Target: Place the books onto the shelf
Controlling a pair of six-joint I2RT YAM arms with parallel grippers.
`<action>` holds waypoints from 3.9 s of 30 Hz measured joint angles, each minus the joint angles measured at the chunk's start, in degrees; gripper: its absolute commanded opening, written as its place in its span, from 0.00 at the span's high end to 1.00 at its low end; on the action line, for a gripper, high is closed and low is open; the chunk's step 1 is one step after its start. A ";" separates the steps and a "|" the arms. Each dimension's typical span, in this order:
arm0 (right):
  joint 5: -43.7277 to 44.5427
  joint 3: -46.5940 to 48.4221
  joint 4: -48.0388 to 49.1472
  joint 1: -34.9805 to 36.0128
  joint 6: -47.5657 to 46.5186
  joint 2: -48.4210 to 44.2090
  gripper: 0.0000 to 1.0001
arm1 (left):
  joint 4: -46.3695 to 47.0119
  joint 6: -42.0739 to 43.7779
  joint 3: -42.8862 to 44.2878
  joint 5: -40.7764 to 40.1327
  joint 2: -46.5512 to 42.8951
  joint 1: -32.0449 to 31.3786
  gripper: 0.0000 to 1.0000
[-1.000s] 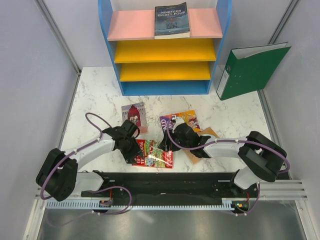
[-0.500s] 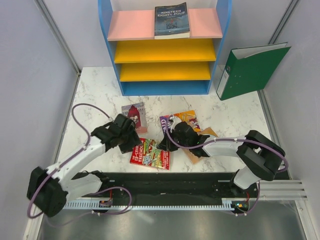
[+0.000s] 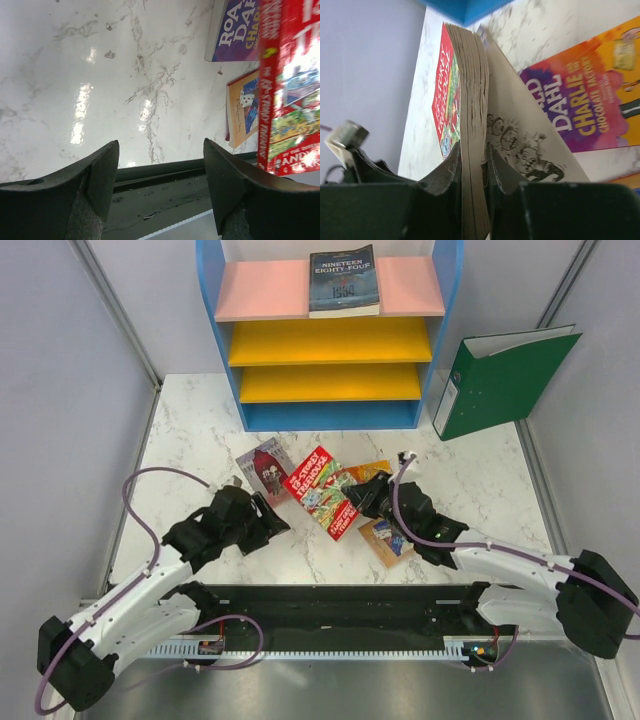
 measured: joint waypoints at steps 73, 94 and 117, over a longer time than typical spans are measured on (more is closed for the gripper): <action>10.51 -10.95 -14.88 -6.05 5.14 -9.01 0.36 | 54.27 8.96 13.94 19.26 52.19 -4.07 0.91; 9.25 -10.05 -10.36 -6.12 5.95 3.69 0.69 | 43.85 12.39 18.10 21.31 52.89 -3.39 0.63; 6.58 -10.51 -3.23 -6.34 7.34 6.51 1.00 | 22.18 19.43 21.94 25.99 53.29 -3.04 0.42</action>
